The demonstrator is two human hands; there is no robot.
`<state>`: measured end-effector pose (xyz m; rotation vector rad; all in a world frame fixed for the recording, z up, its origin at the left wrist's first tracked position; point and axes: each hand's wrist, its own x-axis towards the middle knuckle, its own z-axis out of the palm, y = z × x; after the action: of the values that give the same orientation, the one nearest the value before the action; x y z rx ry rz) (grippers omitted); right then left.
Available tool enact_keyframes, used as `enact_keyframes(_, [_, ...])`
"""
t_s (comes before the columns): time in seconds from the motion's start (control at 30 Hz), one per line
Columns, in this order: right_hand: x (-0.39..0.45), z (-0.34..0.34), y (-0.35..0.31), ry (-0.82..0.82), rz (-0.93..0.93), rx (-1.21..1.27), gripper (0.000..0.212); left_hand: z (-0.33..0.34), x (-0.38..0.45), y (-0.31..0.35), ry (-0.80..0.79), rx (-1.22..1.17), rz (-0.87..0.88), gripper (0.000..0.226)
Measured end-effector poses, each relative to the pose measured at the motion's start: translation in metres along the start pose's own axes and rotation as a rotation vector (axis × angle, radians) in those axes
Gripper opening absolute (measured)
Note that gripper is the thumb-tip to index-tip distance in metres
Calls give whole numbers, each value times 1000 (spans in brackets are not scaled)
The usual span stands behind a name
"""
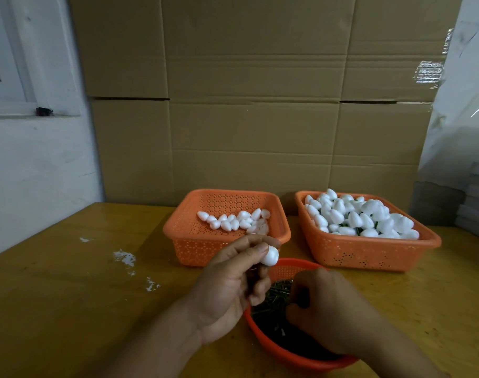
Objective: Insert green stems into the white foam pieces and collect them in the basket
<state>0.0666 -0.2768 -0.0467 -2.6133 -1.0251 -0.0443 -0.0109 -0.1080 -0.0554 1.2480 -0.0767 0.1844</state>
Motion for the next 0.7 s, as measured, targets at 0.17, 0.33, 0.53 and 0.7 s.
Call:
enact_keyframes(0.17, [-3,-6,2,110,-37,121,7,0,0,0,24,-27,-5,19])
enact_keyframes(0.33, [-4,-7,7,130,-63,372,8,0,0,1,27,-48,-6,28])
enact_keyframes(0.53, [-5,-4,7,213,-106,566,16,1,0,2,34,-85,-17,33])
enact_keyframes(0.7, [-7,-8,0,341,-161,783,11,1,-1,3,31,-79,-29,38])
